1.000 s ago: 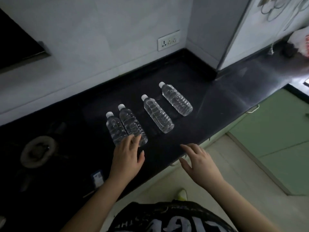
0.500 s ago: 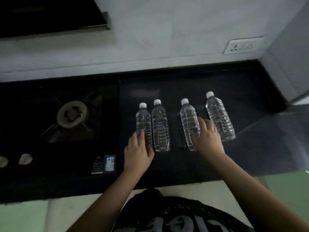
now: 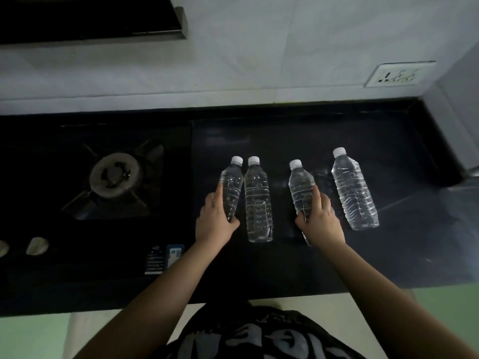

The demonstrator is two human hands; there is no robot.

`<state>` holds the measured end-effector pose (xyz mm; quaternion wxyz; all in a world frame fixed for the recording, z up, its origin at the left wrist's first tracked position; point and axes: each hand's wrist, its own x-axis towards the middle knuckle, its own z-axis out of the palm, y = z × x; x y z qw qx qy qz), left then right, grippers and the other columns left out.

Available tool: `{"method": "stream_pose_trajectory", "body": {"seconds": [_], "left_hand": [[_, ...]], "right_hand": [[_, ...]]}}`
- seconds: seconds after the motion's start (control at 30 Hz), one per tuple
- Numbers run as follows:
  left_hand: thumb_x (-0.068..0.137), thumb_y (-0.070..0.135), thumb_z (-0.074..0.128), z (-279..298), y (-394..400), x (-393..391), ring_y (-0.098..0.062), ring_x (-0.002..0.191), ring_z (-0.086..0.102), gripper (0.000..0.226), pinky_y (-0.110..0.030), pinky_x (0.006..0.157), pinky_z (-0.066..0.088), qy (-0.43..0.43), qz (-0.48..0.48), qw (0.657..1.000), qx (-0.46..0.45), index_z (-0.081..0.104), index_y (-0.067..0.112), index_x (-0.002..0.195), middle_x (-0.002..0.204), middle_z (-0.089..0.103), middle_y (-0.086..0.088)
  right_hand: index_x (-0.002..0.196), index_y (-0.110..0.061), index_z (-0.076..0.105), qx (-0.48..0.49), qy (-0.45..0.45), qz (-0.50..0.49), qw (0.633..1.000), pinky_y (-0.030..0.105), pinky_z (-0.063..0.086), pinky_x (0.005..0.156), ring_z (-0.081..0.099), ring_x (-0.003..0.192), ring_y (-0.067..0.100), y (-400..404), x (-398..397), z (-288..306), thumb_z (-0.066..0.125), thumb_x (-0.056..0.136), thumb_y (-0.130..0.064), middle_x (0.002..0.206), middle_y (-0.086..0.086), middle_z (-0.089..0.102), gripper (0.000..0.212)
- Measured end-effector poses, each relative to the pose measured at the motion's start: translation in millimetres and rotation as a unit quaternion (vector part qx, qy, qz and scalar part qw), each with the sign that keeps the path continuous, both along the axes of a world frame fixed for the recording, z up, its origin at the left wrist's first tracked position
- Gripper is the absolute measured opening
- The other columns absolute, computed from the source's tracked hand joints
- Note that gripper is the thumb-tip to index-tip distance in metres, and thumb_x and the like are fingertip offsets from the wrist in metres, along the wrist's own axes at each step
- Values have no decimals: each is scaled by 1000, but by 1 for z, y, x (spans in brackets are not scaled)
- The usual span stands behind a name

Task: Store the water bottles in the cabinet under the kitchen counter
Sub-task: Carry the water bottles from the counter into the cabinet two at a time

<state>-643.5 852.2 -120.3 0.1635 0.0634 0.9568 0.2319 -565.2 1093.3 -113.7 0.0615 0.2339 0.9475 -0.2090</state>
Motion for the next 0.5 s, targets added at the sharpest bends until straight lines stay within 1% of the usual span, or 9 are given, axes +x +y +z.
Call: {"method": "stream_pose_trajectory", "body": {"seconds": [0.13, 0.23, 0.33, 0.4, 0.5], "left_hand": [[80, 31, 71, 0, -11, 1, -25, 110, 55, 100, -43, 85, 54, 14, -32, 999, -9, 4, 31, 154, 145, 36, -3], [79, 30, 72, 0, -21, 9, -27, 112, 54, 101, -45, 84, 54, 24, -54, 998, -37, 4, 30, 155, 146, 35, -4], [79, 28, 72, -2, -32, 23, -26, 112, 55, 102, -42, 82, 55, 41, -72, 995, -50, 4, 27, 156, 145, 37, -5], [78, 27, 73, -3, -40, 32, -26, 112, 55, 104, -42, 82, 54, 33, -72, 996, -52, 4, 27, 156, 143, 38, -7], [73, 30, 78, -4, -47, 42, -28, 112, 55, 110, -47, 84, 54, 7, -53, 997, -53, 4, 25, 155, 136, 41, -10]], "right_hand": [[151, -16, 11, -2, 0, 3, 1000, 47, 45, 92, 48, 120, 36, 0, 13, 1, 59, 85, -35, 145, 12, 32, 84], [150, -16, 12, 7, -3, -5, 1000, 48, 47, 90, 48, 121, 36, -3, 28, 2, 60, 83, -35, 145, 12, 33, 85], [150, -14, 11, 21, -22, -15, 999, 48, 48, 89, 46, 123, 37, -11, 48, 2, 64, 79, -35, 146, 14, 31, 91], [151, -14, 9, 29, -32, -17, 999, 47, 48, 90, 44, 125, 36, -14, 58, 3, 66, 78, -36, 146, 14, 30, 95], [152, -14, 7, 27, -39, -28, 998, 45, 47, 90, 44, 125, 34, -17, 69, 4, 65, 78, -36, 145, 15, 31, 96]]}}
